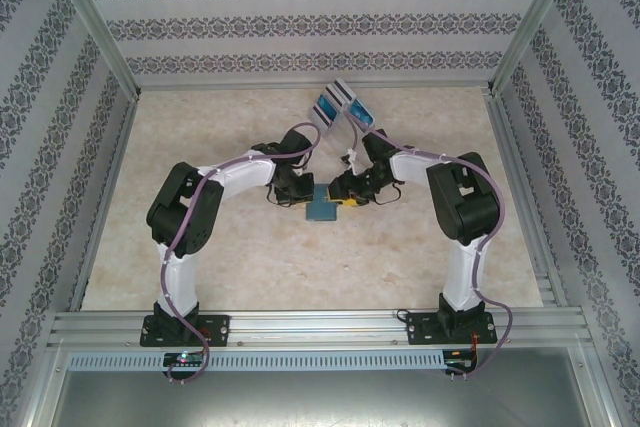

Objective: Put the credit cards into the card holder

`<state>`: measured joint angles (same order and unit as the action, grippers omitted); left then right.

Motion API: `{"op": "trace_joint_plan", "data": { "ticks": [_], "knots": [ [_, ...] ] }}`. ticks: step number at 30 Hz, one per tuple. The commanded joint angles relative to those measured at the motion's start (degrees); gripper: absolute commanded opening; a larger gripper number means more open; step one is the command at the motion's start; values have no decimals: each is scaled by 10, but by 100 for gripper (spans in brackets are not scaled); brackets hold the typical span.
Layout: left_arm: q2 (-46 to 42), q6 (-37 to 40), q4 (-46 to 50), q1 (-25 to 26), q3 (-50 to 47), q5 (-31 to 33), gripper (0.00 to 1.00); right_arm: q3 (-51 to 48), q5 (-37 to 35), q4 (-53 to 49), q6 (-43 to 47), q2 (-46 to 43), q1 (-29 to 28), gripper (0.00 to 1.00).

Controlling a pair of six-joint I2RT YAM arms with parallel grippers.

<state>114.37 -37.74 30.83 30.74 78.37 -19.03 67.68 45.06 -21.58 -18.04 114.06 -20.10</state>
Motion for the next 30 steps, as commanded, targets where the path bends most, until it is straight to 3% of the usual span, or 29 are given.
{"op": "trace_joint_plan", "data": {
  "ticks": [1, 8, 15, 30],
  "knots": [
    [16, 5, -2, 8, 14, 0, 7, -24, -34, 10, 0, -26, -1, 46],
    [12, 6, 8, 9, 16, 14, 7, -61, -29, 67, -34, -55, 8, 43],
    [10, -2, 10, 9, 16, 22, 5, -56, 13, 99, -74, -1, 18, 41],
    [14, -6, 17, 14, 33, 32, 3, -33, 58, 69, -30, 31, -8, 35]
  ]
}}
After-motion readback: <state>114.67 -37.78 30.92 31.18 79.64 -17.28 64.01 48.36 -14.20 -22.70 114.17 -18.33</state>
